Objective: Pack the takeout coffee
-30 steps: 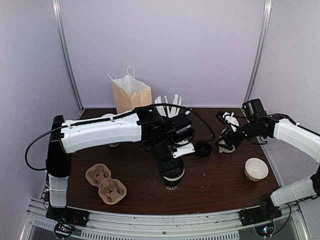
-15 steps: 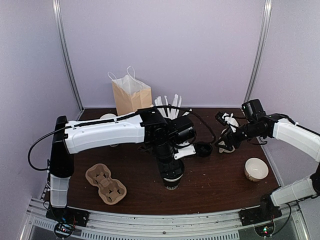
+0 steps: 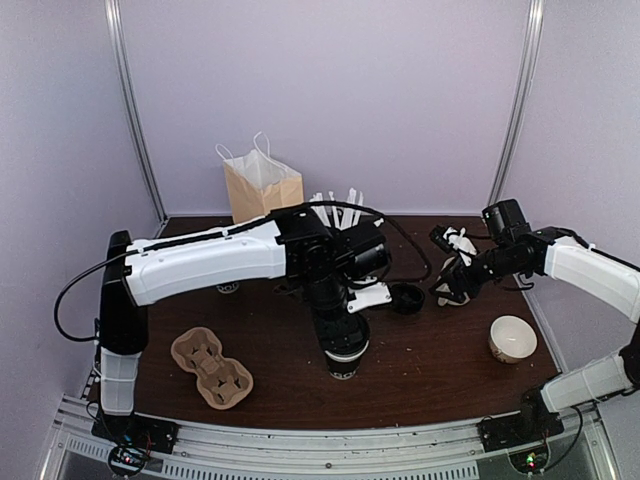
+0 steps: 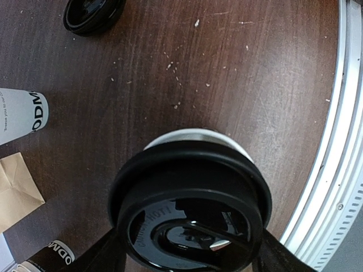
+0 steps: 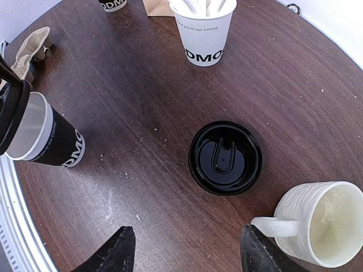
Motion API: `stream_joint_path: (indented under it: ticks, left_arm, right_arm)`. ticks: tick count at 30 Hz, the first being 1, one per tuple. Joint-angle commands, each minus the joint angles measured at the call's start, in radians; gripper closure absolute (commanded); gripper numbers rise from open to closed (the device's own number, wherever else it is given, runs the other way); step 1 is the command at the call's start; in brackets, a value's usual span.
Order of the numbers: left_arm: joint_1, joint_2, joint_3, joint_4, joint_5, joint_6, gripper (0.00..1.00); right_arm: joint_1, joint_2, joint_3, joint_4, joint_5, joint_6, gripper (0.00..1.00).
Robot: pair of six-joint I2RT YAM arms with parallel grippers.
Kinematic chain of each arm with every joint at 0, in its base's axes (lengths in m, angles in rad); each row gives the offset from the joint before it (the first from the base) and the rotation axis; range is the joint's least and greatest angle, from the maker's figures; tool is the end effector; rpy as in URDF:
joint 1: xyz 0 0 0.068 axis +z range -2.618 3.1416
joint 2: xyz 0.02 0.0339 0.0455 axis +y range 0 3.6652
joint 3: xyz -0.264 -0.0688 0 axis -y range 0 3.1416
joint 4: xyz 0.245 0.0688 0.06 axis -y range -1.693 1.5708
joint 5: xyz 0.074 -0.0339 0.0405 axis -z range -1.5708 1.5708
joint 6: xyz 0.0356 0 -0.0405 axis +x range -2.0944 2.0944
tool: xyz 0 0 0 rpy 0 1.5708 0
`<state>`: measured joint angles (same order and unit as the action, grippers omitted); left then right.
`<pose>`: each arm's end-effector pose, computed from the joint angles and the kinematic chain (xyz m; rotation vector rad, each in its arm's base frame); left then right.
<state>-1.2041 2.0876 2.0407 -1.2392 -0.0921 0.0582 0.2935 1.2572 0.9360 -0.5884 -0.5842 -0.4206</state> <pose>0.1568 -0.3991 0.2864 1.6670 2.3127 -0.1111 0.2371 0.0922 0.2624 -1.0584 2.1368 0.6601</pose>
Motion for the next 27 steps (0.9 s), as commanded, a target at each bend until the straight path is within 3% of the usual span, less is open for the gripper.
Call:
stream_joint_path:
  ticks: [1,27]
  left_arm:
    - [0.006,0.021,0.031,-0.042,0.031,0.02,0.24]
    - [0.018,0.079,0.09,-0.044,0.042,0.025,0.23]
  right_arm:
    - [-0.005,0.006,0.007,-0.008,-0.012,-0.009,0.34]
    - [-0.005,0.017,0.009,-0.015,-0.016,-0.017,0.34]
